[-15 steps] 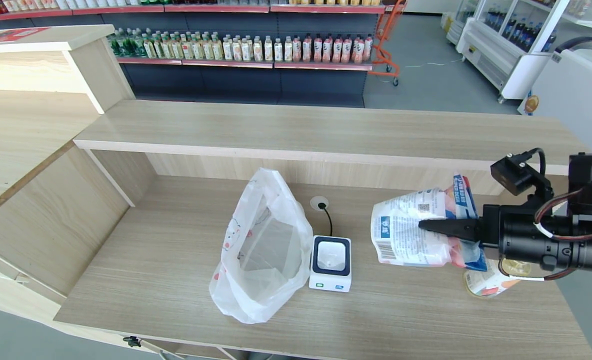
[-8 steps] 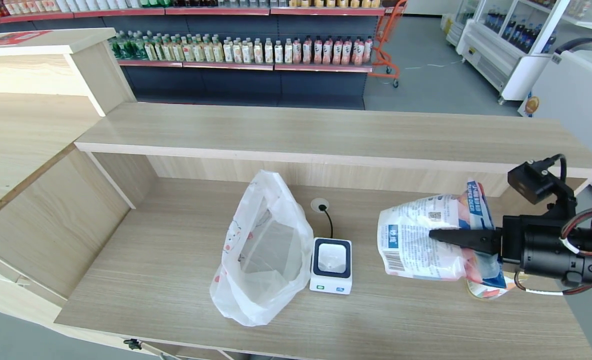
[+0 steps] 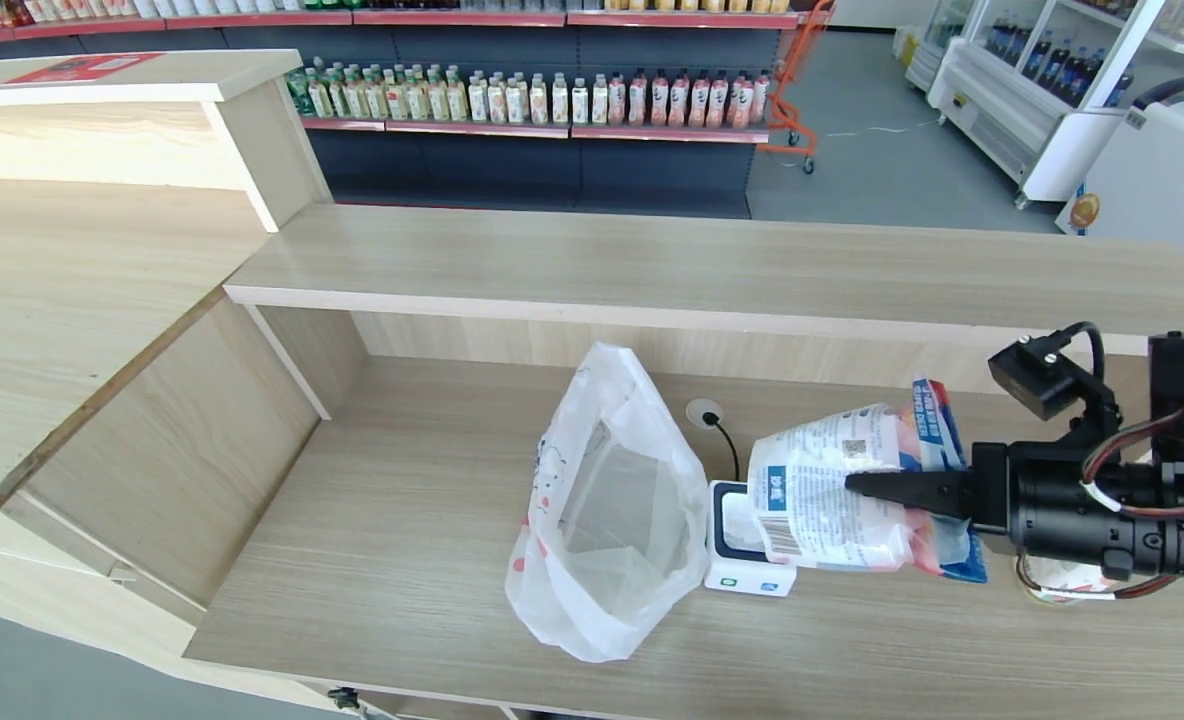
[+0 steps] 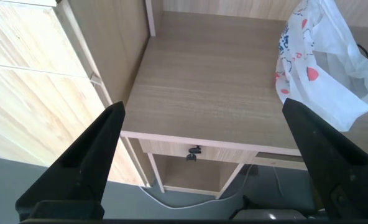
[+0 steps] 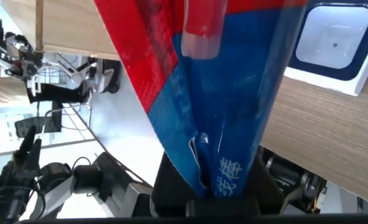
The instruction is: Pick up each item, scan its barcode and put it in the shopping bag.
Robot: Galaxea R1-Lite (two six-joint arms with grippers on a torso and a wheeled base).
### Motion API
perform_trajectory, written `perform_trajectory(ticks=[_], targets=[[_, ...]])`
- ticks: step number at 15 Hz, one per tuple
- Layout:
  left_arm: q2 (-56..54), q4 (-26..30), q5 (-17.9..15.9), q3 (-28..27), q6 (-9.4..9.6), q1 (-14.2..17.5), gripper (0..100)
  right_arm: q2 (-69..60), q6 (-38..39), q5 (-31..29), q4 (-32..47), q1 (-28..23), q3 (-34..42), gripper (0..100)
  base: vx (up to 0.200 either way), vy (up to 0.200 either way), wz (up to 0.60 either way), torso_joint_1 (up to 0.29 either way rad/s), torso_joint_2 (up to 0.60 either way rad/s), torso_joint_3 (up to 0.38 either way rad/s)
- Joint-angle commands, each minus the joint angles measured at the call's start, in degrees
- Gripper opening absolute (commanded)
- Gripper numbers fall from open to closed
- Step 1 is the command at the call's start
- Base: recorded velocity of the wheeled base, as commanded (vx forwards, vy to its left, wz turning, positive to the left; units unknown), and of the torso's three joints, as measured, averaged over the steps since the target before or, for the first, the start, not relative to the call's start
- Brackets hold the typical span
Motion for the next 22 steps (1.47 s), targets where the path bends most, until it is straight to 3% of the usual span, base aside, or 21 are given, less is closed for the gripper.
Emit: perform_trajectory(ticks=[1, 7, 16, 22], targets=[[0.0, 0.0, 0.0, 0.0, -0.02, 0.0, 100, 8.3, -0.1, -5.4, 1.5, 3.5, -4.6, 0, 0.0, 0.0, 0.0, 0.0, 0.0, 0.0], [0.0, 0.0, 0.0, 0.0, -0.02, 0.0, 100, 25.0, -1.3, -17.8, 5.2, 13.4, -17.2, 0, 0.0, 0.0, 0.0, 0.0, 0.0, 0.0], [0.0, 0.0, 0.0, 0.0, -0.02, 0.0, 100, 41.9, -17.8, -18.2, -2.0, 17.1, -27.5, 0, 0.0, 0.0, 0.0, 0.0, 0.0, 0.0], [0.0, 0.0, 0.0, 0.0, -0.02, 0.0, 100, 46.0, -20.3, -18.3, -4.1, 17.0, -31.2, 0, 0.0, 0.0, 0.0, 0.0, 0.0, 0.0]])
